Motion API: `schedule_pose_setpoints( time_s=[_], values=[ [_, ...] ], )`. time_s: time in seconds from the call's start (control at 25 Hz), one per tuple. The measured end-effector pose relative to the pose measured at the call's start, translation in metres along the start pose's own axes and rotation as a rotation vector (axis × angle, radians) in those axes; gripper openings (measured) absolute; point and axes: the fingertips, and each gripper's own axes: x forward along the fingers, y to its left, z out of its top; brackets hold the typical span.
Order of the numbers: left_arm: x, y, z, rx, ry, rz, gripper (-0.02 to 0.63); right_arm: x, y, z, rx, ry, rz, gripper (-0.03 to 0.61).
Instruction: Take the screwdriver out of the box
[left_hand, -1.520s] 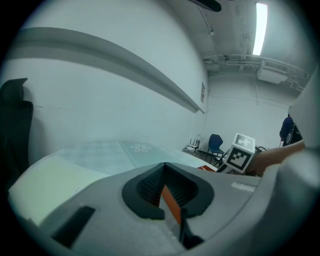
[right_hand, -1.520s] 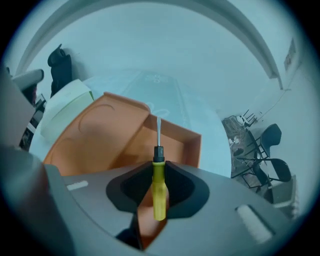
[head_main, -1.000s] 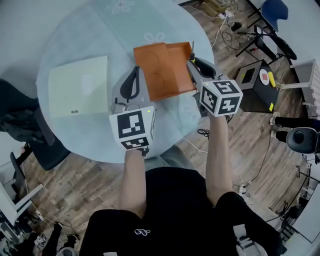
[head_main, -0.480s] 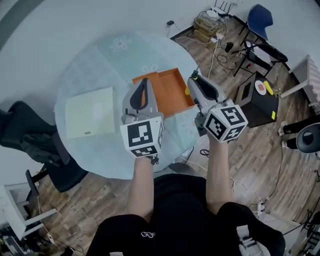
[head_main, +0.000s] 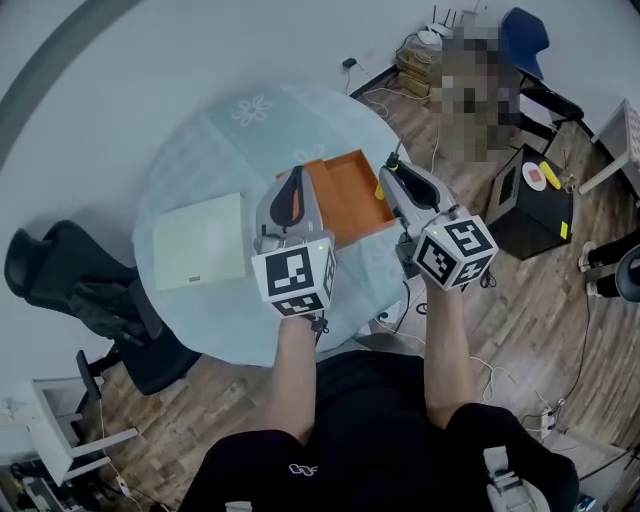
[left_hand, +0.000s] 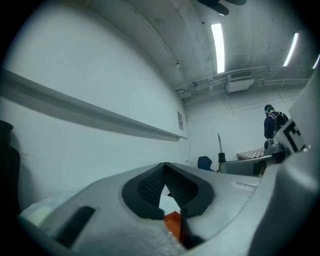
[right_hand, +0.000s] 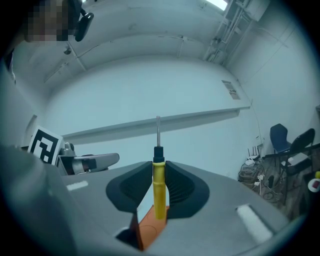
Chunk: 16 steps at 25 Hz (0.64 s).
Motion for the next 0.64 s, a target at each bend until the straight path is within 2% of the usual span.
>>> schedule_pose_setpoints(
  time_s=[0.28, 0.64],
  values=[
    [0.007, -0.020, -0.004, 0.013, 0.015, -0.046, 0.002, -0.007, -0.011, 0.000, 0.022, -0.008, -0.003, 0.092],
    [0.014, -0.021, -0.028, -0.005, 0.054, -0.050, 0.003, -0.007, -0.023, -0.014, 0.039, 0.008, -0.023, 0.092]
  ],
)
